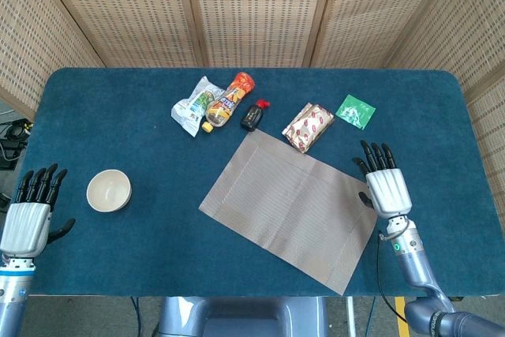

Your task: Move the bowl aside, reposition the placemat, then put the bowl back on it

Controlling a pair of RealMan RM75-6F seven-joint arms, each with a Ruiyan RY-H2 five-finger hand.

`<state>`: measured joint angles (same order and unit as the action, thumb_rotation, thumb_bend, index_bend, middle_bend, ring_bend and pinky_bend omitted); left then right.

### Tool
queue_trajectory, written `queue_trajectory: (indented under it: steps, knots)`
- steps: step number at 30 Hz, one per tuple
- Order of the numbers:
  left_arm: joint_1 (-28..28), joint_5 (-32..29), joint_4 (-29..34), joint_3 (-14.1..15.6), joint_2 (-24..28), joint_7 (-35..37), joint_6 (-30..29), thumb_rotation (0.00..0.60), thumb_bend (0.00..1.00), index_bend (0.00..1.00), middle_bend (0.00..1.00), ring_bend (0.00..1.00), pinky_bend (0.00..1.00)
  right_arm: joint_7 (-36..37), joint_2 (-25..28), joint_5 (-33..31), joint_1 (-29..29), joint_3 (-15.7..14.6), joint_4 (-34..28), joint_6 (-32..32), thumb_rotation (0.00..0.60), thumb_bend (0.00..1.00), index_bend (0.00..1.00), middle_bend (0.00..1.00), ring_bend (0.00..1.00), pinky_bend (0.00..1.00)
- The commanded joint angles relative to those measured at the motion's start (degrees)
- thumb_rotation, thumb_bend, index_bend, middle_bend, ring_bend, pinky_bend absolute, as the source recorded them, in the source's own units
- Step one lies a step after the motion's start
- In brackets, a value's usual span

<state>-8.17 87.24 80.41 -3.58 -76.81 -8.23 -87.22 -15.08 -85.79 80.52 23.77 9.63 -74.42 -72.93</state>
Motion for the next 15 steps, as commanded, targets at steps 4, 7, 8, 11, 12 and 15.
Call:
queue_trajectory:
  steps: [4,7,8,11,12,15]
  knots:
    - [-0.11,0.58,0.07,0.36,-0.22,-0.53,0.05,0.600,0.19,0.04,0.00,0.00,0.00,2.19,2.81,-0.52,-3.53,0.19,-3.20,-5.05,0.600,0.28,0.02,0.00,0.00,0.00]
    - [-0.47,1.07,0.52,0.39,-0.22,-0.65,0.23,0.600,0.19,0.04,0.00,0.00,0.00,6.91,5.31,0.63,-6.43,-1.28,-6.49,-7.80,0.600,0.24,0.02,0.00,0.00,0.00]
    - [-0.63,1.23,0.84,0.36,-0.13,-0.59,0.32,0.600,0.19,0.04,0.00,0.00,0.00,8.20,6.22,1.24,-7.27,-1.93,-7.54,-8.52,0.600,0.23,0.02,0.00,0.00,0.00]
    - [-1.38,1.86,1.99,0.35,0.37,-0.40,1.04,0.600,0.19,0.04,0.00,0.00,0.00,10.71,8.30,3.05,-9.68,-3.59,-9.93,-11.24,0.600,0.21,0.02,0.00,0.00,0.00]
    - [-1.73,2.08,2.32,0.31,0.56,-0.49,1.39,0.600,0.18,0.04,0.00,0.00,0.00,11.25,8.72,3.69,-10.43,-4.10,-10.39,-12.27,0.600,0.21,0.02,0.00,0.00,0.00]
    - [-3.49,2.69,3.35,-0.31,0.98,-2.28,3.00,0.600,0.10,0.05,0.00,0.00,0.00,13.30,9.98,6.27,-12.84,-6.00,-11.17,-15.51,0.600,0.20,0.02,0.00,0.00,0.00]
